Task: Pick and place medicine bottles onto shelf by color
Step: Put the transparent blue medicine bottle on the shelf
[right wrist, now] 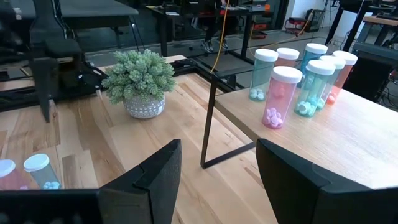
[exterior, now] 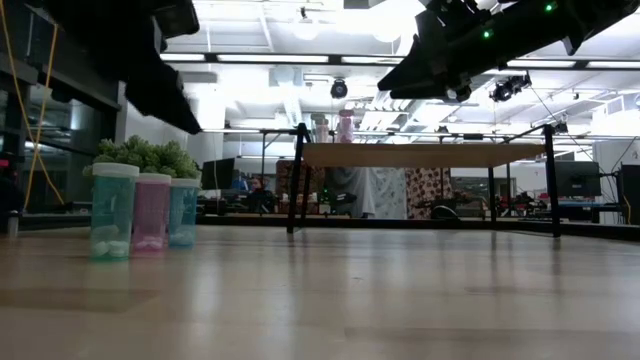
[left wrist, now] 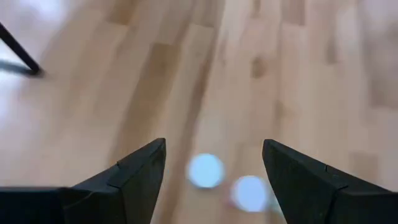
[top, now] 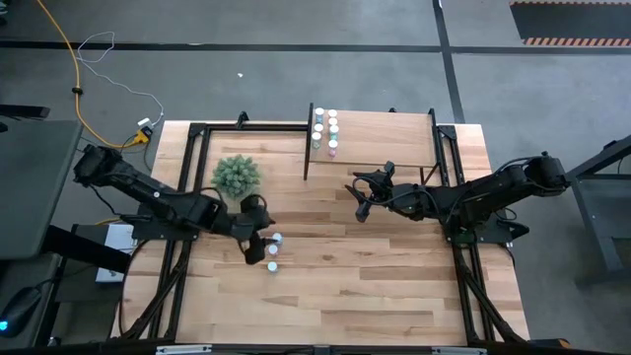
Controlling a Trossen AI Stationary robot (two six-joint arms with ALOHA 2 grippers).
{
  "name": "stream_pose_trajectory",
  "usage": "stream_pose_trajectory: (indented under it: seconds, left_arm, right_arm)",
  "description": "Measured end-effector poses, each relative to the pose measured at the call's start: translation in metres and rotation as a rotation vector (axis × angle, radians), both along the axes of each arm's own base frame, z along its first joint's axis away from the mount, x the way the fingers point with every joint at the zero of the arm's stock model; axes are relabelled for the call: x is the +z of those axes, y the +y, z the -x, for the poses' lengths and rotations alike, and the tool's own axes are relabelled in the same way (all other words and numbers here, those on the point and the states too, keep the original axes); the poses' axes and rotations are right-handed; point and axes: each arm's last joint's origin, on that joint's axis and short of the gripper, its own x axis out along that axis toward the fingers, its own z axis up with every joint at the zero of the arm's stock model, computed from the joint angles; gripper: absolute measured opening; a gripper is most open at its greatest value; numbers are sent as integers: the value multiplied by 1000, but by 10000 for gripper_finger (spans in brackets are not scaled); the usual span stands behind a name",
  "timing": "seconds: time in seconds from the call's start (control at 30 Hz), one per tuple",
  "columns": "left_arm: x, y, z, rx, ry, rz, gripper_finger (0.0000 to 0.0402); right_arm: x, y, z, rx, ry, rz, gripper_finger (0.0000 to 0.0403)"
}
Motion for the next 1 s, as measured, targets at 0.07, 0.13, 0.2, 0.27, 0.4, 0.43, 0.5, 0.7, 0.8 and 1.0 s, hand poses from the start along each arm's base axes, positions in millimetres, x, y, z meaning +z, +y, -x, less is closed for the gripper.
stream_pose_trajectory:
  seconds: [0.07,0.13,0.2,0.27,0.4,0.43,0.5,0.7,0.8,1.0]
  left_arm:
    - [0,-2,-1,-37,2,-94,259]
    - [1,-3,-3,-87,-7,-153,259]
    - [-1,-3,-4,-136,11,-188,259]
    - [-4,-2,-6,-192,31,-210,259]
    - [-11,4,-11,-252,70,-193,259]
    - [-12,6,-12,-259,81,-181,259]
    - [-17,12,-15,-277,101,-137,259]
    - [-24,28,-19,-282,131,-42,259]
    - [-24,33,-20,-277,129,-12,259]
    - [-24,38,-19,-260,128,42,259]
  right_arm:
    - [0,0,0,-1,-2,0,200]
    - [1,0,0,-1,-11,-1,200]
    - [2,0,0,-1,-18,-2,200]
    - [2,0,0,-1,-20,-2,200]
    - [2,0,0,-1,-21,-2,200]
    - [2,0,0,0,-21,-2,200]
    - [2,0,0,0,-21,-2,200]
    - [2,0,0,0,-21,-2,200]
    - [2,0,0,0,-21,-2,200]
    - [2,0,0,0,-21,-2,200]
